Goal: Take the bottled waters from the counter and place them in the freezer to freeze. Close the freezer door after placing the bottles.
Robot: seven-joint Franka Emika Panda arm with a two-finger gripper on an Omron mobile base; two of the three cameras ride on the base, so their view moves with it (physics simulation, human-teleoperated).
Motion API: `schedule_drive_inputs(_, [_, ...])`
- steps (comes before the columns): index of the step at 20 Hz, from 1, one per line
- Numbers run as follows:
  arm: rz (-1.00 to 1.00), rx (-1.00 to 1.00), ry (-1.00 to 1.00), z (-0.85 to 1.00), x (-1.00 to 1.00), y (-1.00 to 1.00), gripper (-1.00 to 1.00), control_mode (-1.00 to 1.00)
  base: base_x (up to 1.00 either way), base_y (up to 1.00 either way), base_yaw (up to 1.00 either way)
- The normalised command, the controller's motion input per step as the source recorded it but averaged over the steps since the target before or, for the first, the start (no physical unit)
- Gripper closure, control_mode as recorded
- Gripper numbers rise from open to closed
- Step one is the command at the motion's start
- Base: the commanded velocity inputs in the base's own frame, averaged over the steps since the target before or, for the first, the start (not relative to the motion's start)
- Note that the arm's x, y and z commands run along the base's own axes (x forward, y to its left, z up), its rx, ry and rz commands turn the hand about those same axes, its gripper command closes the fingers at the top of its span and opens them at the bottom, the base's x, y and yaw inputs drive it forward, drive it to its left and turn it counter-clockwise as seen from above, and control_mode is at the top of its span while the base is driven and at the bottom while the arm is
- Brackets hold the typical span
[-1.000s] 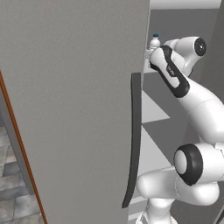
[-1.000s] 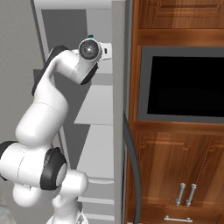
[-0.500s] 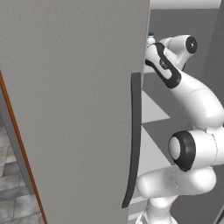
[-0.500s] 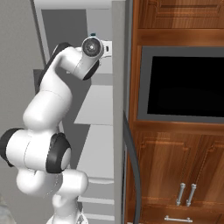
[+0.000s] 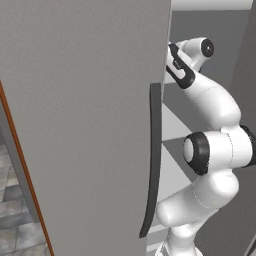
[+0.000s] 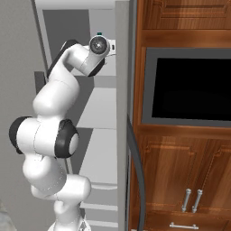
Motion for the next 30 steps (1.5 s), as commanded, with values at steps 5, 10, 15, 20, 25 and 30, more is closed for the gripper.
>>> schedule_drive_inputs(5, [0.00, 0.00, 0.00, -0.06, 0.16, 0.00, 1.00, -1.00, 0.00, 0.00, 0.00])
schedule_drive_inputs(10, [0.00, 0.01, 0.00, -0.14, 0.00, 0.00, 1.00, -1.00, 0.00, 0.00, 0.00])
schedule_drive_inputs(15, [0.00, 0.00, 0.00, -0.06, 0.00, 0.00, 1.00, -1.00, 0.00, 0.00, 0.00])
schedule_drive_inputs(20, [0.00, 0.00, 0.00, -0.01, 0.00, 0.00, -1.00, -1.00, 0.00, 0.00, 0.00])
schedule_drive_inputs(25, [0.00, 0.00, 0.00, 0.00, 0.00, 0.00, -1.00, -1.00, 0.00, 0.00, 0.00])
schedule_drive_inputs(30, [0.00, 0.00, 0.00, 0.00, 0.00, 0.00, -1.00, -1.00, 0.00, 0.00, 0.00])
